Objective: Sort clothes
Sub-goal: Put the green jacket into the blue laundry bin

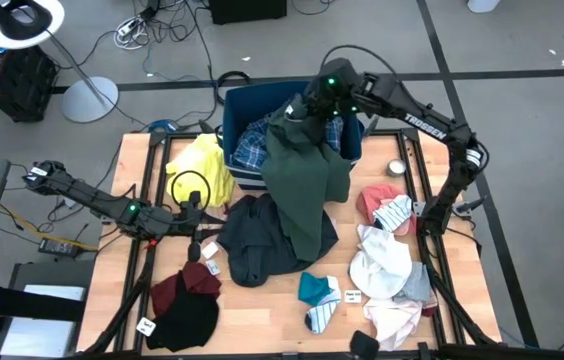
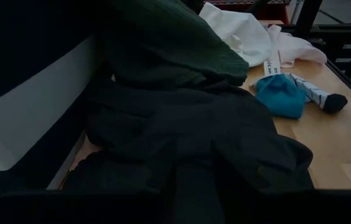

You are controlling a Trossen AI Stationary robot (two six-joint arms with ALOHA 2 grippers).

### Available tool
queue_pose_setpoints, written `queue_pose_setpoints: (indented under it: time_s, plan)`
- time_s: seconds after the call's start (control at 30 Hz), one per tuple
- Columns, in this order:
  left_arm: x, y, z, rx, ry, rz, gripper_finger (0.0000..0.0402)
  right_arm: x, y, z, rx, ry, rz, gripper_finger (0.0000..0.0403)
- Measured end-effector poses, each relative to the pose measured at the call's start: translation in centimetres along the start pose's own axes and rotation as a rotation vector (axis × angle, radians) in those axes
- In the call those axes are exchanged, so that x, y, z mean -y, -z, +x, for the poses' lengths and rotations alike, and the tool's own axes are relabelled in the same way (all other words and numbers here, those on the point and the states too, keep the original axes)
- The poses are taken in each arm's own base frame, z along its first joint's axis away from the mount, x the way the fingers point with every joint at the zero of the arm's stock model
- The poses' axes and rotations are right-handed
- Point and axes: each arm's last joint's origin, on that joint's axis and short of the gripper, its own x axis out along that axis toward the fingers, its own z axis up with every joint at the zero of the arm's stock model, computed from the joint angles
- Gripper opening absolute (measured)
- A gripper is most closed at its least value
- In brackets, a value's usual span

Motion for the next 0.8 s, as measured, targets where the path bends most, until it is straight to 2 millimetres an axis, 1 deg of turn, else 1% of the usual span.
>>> queue_pose_setpoints:
  time_s: [0.13,0.27,0.43,0.57,0.63,0.7,0.8]
  plan:
    - [0.0,0.0,0.0,0.0,0.0,0.0,0.0099,0.2,-0.2,-2.6,0.054,0.023,-0.001,0.0152]
    - [0.0,0.0,0.0,0.0,0.0,0.0,0.0099,-0.2,0.2,-6.1,0.08,0.002,-0.009,0.0153]
    - [0.0,0.0,0.0,0.0,0.0,0.0,0.0099,-1.4,1.4,-10.6,0.086,-0.062,-0.011,0.0152]
    - [0.0,0.0,0.0,0.0,0.0,-0.003,0.0099,-2.8,3.0,-13.6,0.036,-0.118,0.02,0.0152]
    - [0.0,0.0,0.0,0.0,0.0,-0.003,0.0099,-3.6,3.9,-14.8,-0.015,-0.149,0.029,0.0153]
    - [0.0,0.0,0.0,0.003,0.001,-0.036,0.0099,-4.5,4.8,-15.6,-0.044,-0.167,0.05,0.0152]
    - [0.0,-0.2,0.0,0.022,0.005,-0.092,0.0099,-5.9,6.4,-15.7,-0.068,-0.136,0.05,0.0148]
